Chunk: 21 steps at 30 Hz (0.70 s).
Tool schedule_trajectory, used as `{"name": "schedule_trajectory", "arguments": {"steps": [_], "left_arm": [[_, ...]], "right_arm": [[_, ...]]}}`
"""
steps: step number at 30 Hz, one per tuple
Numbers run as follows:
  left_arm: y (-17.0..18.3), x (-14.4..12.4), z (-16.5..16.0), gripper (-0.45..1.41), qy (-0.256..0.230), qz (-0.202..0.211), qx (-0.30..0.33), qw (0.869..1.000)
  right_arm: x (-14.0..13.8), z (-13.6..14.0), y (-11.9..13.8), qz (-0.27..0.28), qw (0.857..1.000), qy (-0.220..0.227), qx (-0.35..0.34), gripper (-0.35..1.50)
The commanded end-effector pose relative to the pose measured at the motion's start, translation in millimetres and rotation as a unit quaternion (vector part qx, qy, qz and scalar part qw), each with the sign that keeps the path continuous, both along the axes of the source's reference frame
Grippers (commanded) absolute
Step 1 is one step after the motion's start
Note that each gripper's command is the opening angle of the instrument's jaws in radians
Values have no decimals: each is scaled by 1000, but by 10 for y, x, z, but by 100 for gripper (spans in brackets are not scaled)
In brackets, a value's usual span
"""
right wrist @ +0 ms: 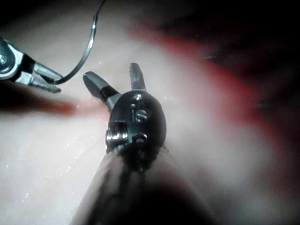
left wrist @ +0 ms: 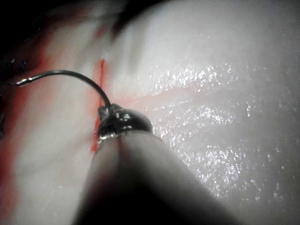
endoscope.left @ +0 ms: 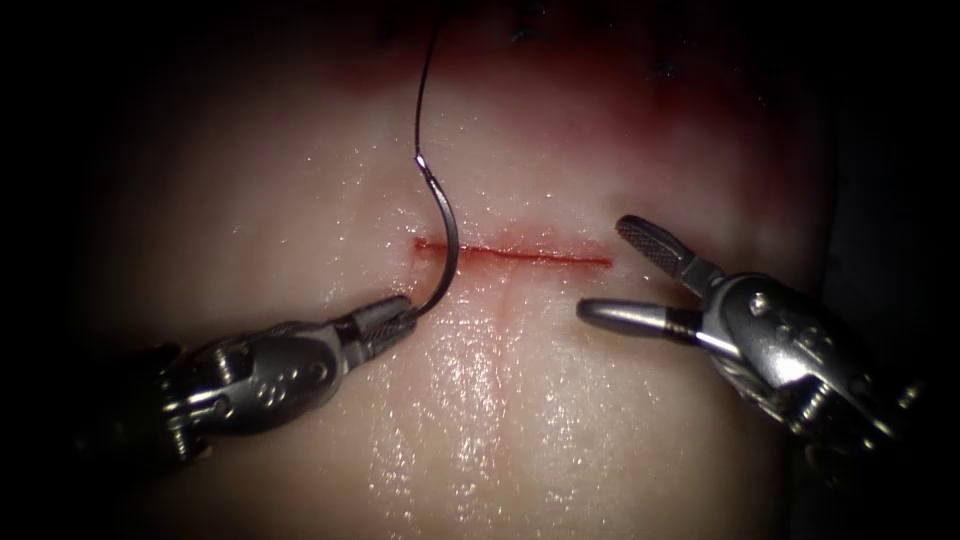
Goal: Wound Closure
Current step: Pass needle to right needle holder
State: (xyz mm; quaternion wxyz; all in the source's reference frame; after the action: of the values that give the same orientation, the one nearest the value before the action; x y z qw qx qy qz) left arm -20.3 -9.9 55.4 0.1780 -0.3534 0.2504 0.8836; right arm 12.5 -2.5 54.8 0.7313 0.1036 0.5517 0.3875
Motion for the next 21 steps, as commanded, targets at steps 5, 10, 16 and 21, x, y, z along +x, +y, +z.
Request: {"name": "schedule_trajectory", "arguments": {"steps": [5, 10, 16, 21], "left_arm": [[0, -22, 4, -35, 16, 10, -63, 998], [-4, -29, -6, -35, 32, 25, -118, 992], [-5, -33, -14, -35, 45, 32, -142, 988], [-6, -35, -15, -35, 51, 34, -148, 987]], "right_arm": [[34, 7, 2, -3, 1000, 23, 13, 116], [45, 10, 7, -2, 1000, 15, 17, 99], [58, 8, 7, -5, 1000, 8, 23, 116], [64, 7, 9, -2, 1000, 7, 23, 112]]}}
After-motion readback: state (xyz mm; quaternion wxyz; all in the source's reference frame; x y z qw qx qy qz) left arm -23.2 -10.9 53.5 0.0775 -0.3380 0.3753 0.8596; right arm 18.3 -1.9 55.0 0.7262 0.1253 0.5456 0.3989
